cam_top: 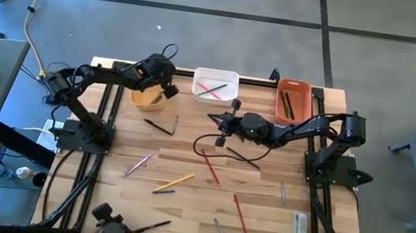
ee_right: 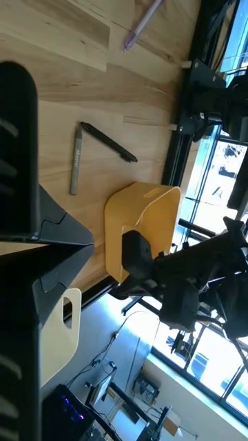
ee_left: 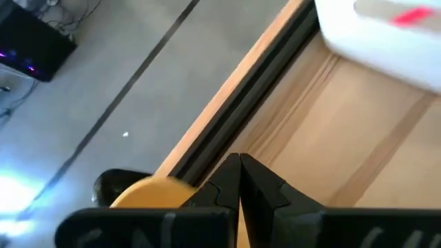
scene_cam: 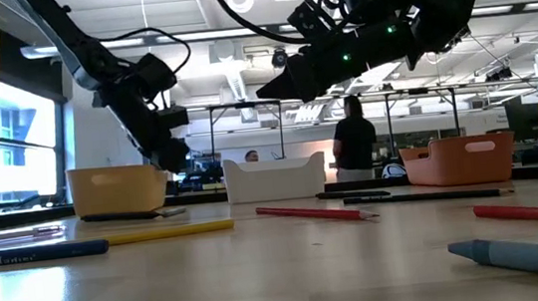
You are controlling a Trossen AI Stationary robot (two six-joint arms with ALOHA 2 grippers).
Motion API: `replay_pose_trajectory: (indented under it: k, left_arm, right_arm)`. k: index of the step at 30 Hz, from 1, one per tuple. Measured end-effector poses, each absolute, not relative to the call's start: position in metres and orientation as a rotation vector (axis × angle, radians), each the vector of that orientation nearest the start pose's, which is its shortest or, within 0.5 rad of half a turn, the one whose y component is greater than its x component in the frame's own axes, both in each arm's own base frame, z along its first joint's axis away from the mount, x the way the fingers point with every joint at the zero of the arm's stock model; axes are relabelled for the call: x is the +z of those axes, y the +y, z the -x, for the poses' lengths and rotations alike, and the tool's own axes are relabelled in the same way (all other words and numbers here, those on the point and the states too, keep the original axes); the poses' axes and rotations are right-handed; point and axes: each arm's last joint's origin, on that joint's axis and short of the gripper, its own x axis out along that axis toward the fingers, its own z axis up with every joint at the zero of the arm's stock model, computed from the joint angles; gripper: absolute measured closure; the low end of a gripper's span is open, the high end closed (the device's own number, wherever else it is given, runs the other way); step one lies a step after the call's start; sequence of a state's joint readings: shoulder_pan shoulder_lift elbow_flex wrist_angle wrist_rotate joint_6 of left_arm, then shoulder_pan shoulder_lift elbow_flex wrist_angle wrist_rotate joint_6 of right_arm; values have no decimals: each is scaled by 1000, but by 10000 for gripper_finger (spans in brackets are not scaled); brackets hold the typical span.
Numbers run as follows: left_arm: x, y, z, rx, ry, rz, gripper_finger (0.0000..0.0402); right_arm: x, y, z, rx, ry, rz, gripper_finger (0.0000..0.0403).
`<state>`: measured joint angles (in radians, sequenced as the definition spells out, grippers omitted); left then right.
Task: Sort crayons/erasers/pens/pencils in bins
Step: Adjust the yellow bin
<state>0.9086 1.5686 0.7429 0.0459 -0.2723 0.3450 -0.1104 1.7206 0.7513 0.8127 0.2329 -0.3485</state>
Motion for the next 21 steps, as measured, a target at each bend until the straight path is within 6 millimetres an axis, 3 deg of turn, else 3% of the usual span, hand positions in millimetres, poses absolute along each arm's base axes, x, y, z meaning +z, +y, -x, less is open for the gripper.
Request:
replay_pose_trajectory:
  k: [4,7,10,15,21]
  left_arm:
    - [182,233,-174,1011,1049,-60,401]
    - [200,231,-169,1084,1097,17,401]
    - [205,233,-164,1140,1143,125,401]
    - [187,243,-161,1144,1138,297,401]
    - [162,253,-164,1136,1156,371,401]
  right_arm:
    - [182,-44,-339,-312,215,354,403]
    - [182,-44,-339,-312,214,354,403]
    - [182,-44,-339,-312,214,354,403]
    - [182,-44,-340,-312,211,341,403]
    - [182,-40,-340,-301,207,327,403]
